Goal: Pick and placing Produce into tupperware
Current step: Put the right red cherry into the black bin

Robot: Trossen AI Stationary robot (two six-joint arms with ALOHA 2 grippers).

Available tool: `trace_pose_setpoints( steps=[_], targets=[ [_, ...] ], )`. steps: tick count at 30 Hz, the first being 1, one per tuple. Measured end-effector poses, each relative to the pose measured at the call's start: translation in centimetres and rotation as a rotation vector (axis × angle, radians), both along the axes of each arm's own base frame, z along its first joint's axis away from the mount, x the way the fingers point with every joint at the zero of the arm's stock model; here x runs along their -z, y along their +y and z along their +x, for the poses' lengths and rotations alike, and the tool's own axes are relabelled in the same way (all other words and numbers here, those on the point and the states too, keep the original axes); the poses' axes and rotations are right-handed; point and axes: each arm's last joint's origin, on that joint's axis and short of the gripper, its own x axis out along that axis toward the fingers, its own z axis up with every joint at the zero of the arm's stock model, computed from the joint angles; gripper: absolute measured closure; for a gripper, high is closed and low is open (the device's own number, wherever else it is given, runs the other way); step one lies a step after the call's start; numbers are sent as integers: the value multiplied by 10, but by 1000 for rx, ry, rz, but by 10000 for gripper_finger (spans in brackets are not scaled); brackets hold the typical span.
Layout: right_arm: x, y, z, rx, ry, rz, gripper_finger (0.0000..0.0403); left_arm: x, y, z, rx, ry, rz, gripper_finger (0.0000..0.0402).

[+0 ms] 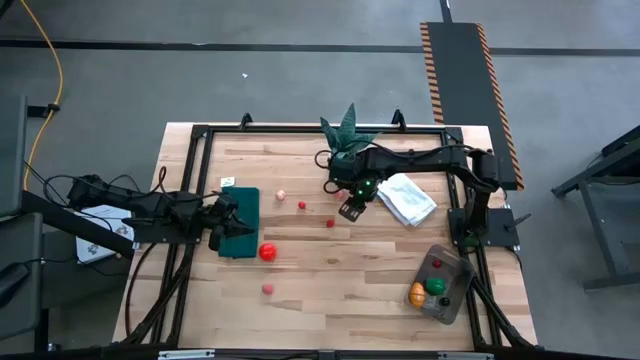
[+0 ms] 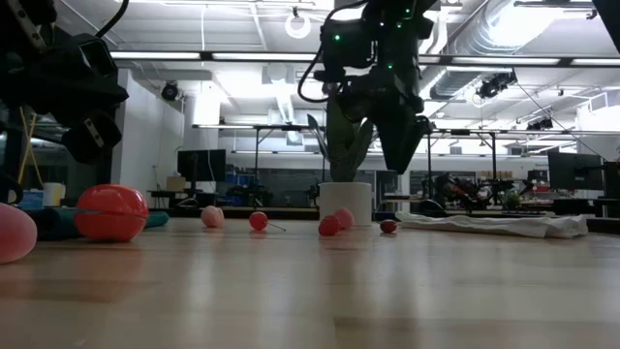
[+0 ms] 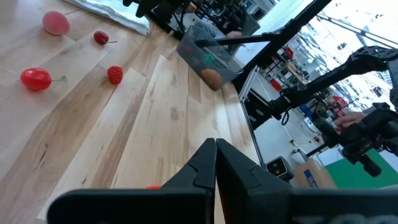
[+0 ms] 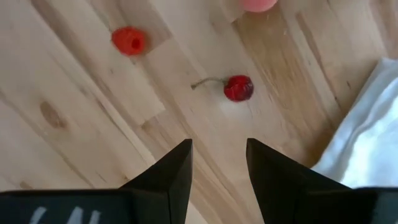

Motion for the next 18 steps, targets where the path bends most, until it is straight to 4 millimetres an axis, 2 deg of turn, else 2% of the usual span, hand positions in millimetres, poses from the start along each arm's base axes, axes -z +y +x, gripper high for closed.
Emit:
trace_pose_setpoints(
  steps=[18],
  targets=[
    [0,-5,3,370,-6,14,261,0,0,0,0,0,-3,401]
  ],
)
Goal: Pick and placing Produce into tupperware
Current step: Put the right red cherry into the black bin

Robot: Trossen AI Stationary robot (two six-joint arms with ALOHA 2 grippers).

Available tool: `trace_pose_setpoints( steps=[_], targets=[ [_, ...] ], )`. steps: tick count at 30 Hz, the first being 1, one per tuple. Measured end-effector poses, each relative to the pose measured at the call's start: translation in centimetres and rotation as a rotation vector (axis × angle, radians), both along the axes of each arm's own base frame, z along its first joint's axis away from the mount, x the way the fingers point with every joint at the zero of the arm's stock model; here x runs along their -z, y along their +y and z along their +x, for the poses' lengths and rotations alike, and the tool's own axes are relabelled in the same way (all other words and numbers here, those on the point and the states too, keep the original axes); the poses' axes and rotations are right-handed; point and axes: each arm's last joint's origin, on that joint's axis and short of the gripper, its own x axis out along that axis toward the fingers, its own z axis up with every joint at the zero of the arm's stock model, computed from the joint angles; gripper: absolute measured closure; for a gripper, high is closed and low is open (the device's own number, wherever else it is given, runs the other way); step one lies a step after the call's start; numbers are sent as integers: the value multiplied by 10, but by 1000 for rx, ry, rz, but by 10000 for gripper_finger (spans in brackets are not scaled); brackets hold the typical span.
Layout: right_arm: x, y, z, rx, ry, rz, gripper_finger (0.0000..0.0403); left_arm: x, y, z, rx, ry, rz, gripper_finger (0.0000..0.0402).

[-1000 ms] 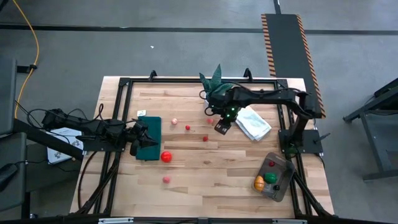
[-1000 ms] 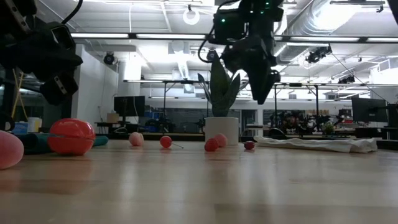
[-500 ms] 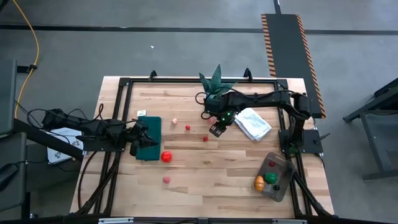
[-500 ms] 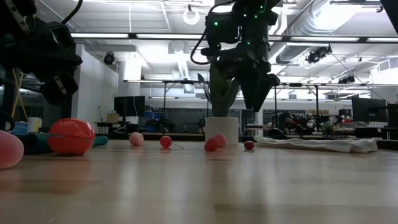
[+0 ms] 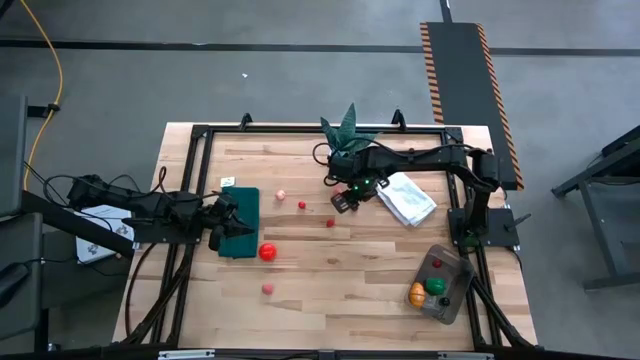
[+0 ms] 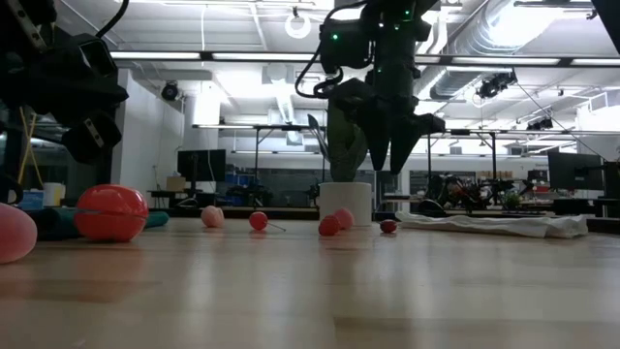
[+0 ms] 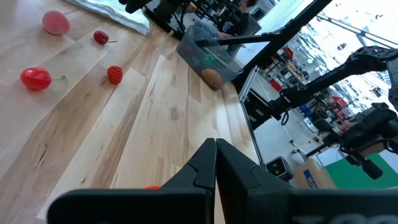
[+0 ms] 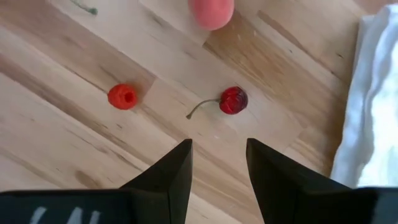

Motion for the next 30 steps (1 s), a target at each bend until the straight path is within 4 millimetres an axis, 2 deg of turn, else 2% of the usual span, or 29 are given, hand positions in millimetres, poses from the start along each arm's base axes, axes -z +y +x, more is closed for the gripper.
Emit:
trace_pose_setpoints(
  steps=[12,30],
  targets=[
    [1,1,5,65,-39,20,261,0,0,0,0,0,1,401],
    [36,0,16,77,44,59,261,0,0,0,5,0,2,401]
  ],
)
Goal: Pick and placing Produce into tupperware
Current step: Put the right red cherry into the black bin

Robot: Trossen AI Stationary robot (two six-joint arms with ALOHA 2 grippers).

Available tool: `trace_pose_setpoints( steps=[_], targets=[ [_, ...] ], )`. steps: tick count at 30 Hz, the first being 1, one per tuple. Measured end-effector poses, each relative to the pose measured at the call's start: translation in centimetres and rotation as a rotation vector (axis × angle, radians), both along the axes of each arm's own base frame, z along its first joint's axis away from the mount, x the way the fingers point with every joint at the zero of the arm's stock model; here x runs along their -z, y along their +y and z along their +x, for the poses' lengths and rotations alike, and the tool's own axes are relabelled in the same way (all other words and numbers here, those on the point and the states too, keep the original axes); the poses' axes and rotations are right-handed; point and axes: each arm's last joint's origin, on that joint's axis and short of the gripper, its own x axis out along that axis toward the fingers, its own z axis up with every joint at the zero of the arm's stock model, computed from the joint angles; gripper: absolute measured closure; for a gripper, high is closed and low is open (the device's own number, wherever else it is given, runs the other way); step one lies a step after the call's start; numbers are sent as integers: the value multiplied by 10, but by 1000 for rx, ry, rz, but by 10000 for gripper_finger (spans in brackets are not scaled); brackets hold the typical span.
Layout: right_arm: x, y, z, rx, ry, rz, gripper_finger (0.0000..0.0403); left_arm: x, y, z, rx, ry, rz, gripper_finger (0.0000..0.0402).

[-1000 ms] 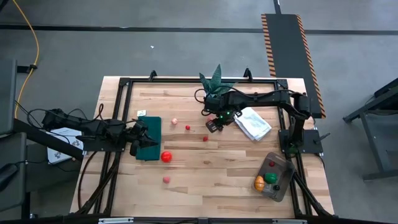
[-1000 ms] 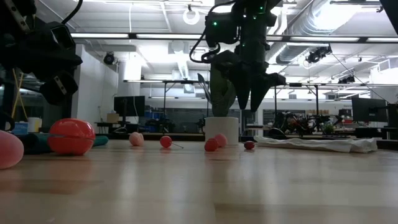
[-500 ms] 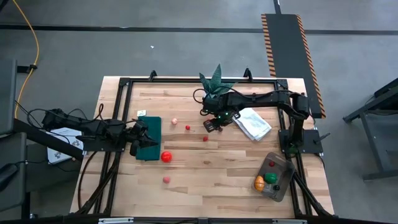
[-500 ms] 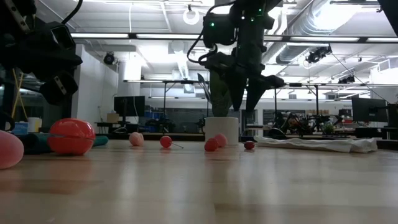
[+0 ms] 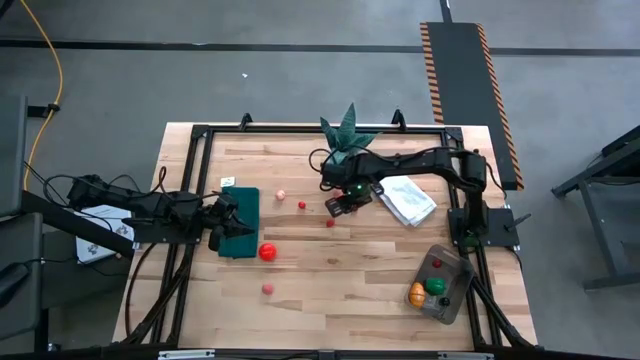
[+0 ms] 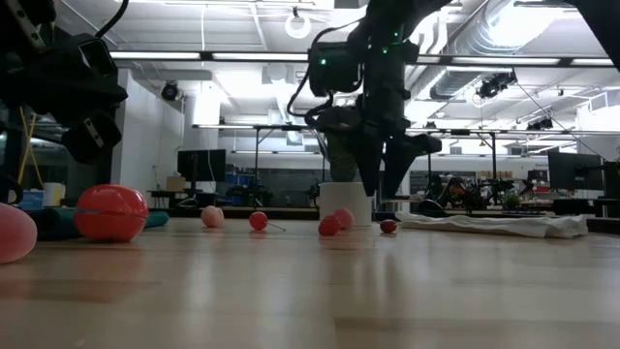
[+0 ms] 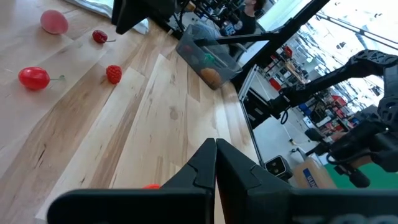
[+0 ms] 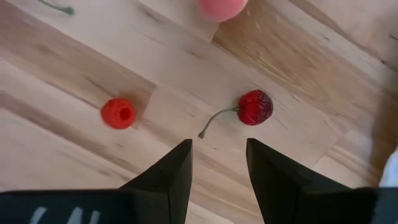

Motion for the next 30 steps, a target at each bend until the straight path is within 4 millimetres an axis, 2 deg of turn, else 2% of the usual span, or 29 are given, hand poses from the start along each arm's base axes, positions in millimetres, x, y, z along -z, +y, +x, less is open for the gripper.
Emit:
trace_pose_setpoints(
  steps=[7,30],
  targets=[
    [12,1,2,5,37,42,261,0,0,0,0,0,0,401],
    [11,-1,7,36,-20,35,261,0,0,0,14,-1,-3,401]
  ],
)
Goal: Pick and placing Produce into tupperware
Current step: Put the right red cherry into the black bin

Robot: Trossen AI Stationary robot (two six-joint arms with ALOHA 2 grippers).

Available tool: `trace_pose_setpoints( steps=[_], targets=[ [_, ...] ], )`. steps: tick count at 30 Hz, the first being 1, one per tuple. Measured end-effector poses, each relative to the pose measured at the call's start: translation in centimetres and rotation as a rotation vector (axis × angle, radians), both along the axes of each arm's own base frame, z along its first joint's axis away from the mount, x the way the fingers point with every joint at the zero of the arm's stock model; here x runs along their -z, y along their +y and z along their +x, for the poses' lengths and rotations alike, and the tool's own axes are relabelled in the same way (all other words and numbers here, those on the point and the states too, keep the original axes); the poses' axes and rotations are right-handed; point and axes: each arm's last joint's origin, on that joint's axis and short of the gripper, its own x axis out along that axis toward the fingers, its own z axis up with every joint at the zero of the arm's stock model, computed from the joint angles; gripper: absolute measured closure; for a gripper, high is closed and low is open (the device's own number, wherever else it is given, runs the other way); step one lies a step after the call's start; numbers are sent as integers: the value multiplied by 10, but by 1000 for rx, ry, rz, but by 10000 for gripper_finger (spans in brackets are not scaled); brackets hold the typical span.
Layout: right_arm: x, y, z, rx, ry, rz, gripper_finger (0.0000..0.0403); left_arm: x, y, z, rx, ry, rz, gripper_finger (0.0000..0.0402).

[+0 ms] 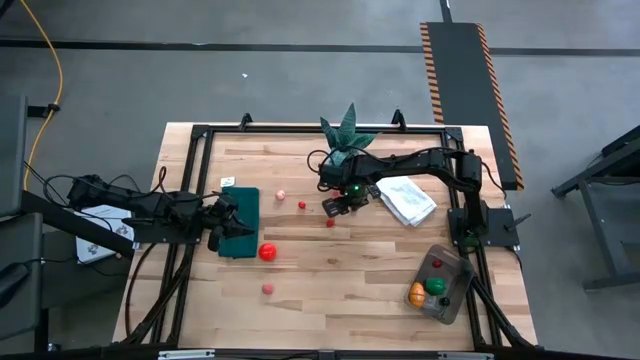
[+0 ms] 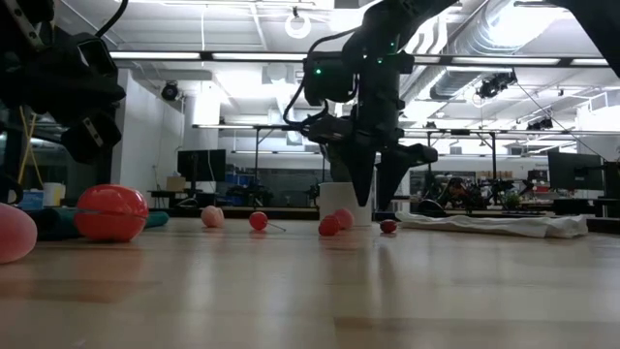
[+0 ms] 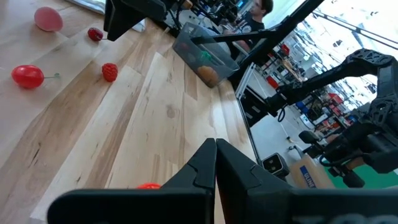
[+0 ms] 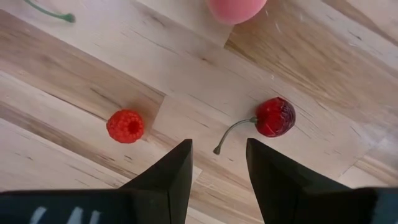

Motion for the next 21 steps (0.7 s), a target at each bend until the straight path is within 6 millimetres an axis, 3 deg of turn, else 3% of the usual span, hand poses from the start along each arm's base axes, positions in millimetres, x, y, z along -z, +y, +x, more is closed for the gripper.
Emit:
trace_pose_setpoints(
  steps=[21],
  targets=[
    [2,-3,1,-8,-11,3,261,0,0,0,0,0,0,401]
  ],
)
